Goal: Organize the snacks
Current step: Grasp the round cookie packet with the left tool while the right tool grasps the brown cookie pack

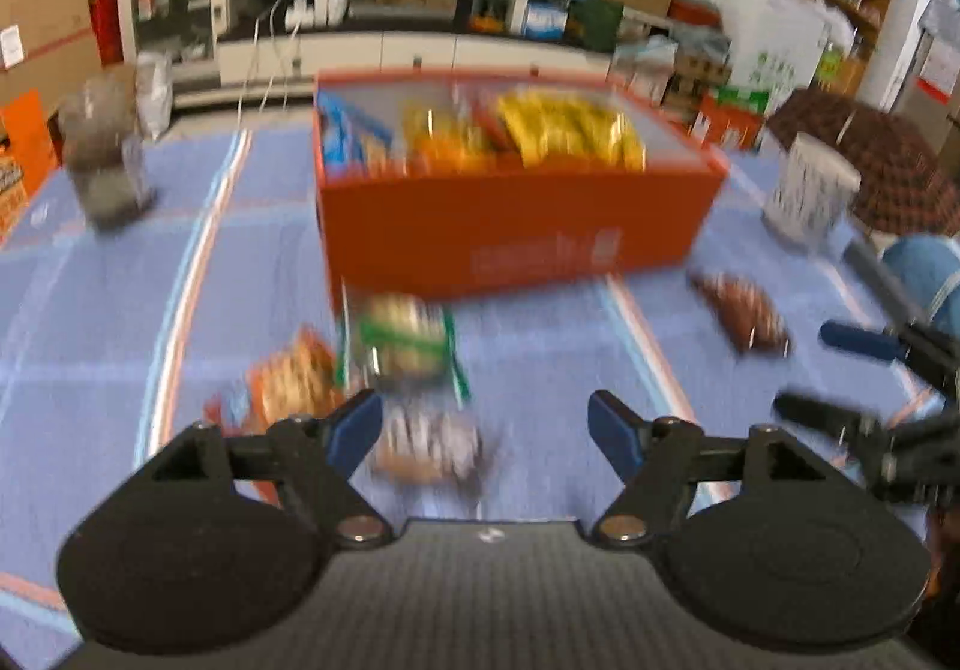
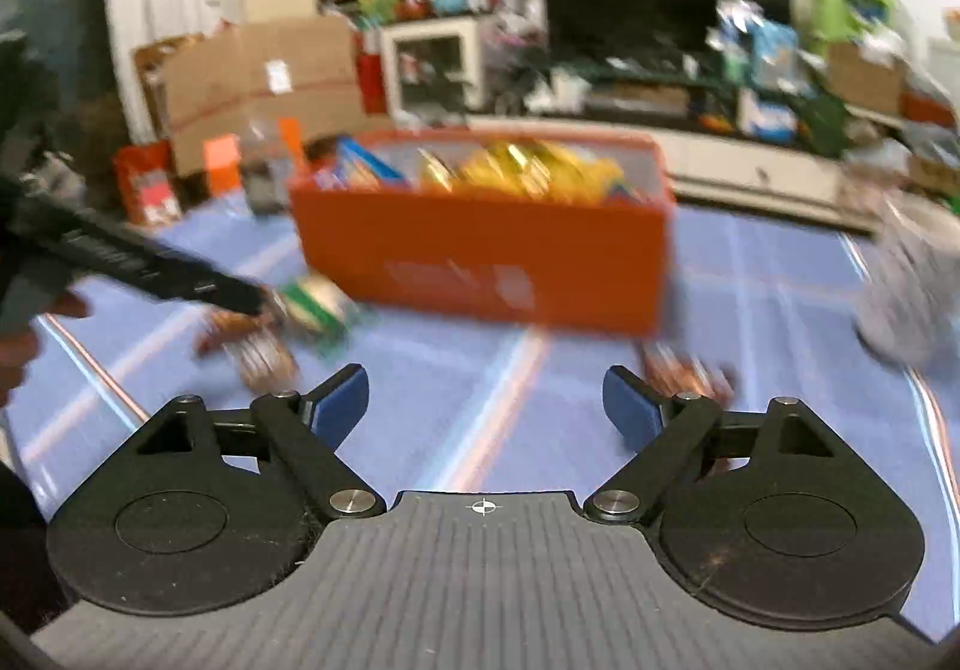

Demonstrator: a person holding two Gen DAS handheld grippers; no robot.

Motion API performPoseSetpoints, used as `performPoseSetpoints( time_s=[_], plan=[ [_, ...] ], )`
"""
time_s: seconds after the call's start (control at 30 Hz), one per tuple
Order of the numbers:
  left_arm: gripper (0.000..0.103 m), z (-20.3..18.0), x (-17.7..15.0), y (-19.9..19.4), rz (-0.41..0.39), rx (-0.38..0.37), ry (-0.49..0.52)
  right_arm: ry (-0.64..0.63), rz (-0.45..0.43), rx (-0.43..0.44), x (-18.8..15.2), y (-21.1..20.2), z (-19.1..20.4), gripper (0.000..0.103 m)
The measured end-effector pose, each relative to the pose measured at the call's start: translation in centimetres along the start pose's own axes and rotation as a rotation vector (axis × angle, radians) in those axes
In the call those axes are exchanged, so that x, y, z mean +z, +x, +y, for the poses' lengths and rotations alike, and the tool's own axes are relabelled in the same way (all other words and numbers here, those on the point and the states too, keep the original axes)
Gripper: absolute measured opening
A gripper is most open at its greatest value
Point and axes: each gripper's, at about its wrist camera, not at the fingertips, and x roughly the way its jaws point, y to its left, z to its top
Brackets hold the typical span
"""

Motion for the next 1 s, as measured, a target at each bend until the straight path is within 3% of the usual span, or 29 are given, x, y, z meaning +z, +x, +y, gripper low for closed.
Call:
performPoseSetpoints(
  time_s=[0.17,0.33,0.57,0.8,0.87,0.93,1.0],
  plan=[
    [0.075,-0.1,-1.0,1.8,0.037,0.085,0.029,0.061,0.012,-0.108,-1.2,-0.1,-4.6,0.079],
    [0.075,1.3,-0.7,3.0,0.034,0.108,-0.010,0.082,0.059,-0.184,0.7,3.2,-7.2,0.082],
    [0.076,1.5,-1.0,5.0,0.044,0.121,-0.012,0.120,0.143,-0.162,1.2,8.9,-7.9,0.079],
    [0.076,0.9,-1.0,5.7,0.037,0.153,-0.041,0.067,0.166,-0.186,1.1,10.3,-6.1,0.076],
    [0.075,0.5,-1.1,5.7,0.031,0.166,-0.038,0.060,0.162,-0.182,1.1,10.1,-5.8,0.069],
    [0.070,0.3,-1.1,5.6,0.025,0.157,-0.035,0.055,0.153,-0.166,1.0,9.6,-5.7,0.043],
    [0.070,0.3,-1.0,5.5,0.029,0.139,-0.042,0.050,0.158,-0.151,1.1,9.4,-5.3,0.043]
  ],
)
